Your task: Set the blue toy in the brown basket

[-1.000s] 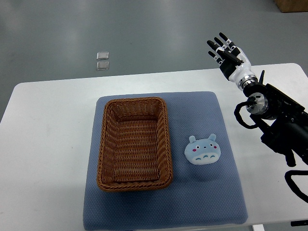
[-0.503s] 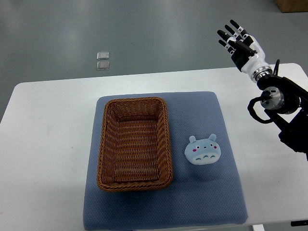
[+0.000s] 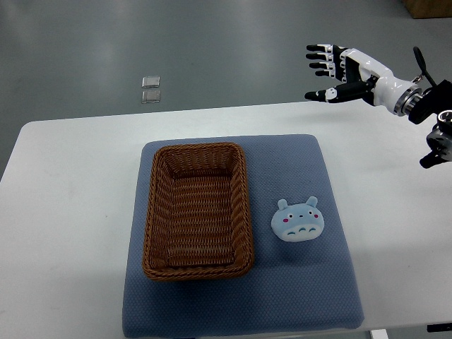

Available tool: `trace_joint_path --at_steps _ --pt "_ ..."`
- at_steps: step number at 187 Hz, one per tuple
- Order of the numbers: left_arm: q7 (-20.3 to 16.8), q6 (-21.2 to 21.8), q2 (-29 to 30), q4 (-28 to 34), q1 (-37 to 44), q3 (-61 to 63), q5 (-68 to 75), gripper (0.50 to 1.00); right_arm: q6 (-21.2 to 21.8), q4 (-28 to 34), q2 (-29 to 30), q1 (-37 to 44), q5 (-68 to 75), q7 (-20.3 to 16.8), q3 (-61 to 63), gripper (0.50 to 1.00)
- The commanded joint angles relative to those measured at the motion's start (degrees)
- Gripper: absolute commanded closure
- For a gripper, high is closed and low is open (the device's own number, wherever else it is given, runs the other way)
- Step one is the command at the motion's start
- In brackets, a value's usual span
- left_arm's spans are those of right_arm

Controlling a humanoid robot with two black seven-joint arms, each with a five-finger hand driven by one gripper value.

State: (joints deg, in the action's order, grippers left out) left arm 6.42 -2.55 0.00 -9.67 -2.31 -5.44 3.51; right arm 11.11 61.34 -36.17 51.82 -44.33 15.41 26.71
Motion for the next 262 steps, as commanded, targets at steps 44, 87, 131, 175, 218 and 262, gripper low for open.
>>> trace_joint_path --at_steps 44,87,131,175,218,262 --pt "0.0 0.0 0.0 0.0 -0.07 -0.01 0.0 0.5 10.86 11.88 -5.4 12.78 -27.04 -0.55 -15.64 0.593" --pt "0.0 0.0 0.0 0.0 -0.07 -0.01 0.0 0.5 17.8 15.48 -7.07 24.11 -29.85 -0.55 -25.48 0.593" --pt "0.0 0.0 0.0 0.0 -0.07 -0.01 0.0 0.5 23.69 16.36 -5.66 26.84 -31.43 -0.55 -25.22 0.593" --pt "0.0 0.0 0.0 0.0 -0.07 -0.01 0.0 0.5 23.78 17.41 -3.99 24.38 -31.08 -0.46 -25.31 0.595" --pt "0.0 0.0 0.0 0.0 -0.07 -0.01 0.0 0.5 22.55 17.33 -2.32 20.16 -31.52 -0.55 -25.31 0.597" --pt "0.0 0.0 0.0 0.0 -0.07 -0.01 0.0 0.5 19.83 16.89 -2.5 16.29 -31.61 -0.55 -25.31 0.605"
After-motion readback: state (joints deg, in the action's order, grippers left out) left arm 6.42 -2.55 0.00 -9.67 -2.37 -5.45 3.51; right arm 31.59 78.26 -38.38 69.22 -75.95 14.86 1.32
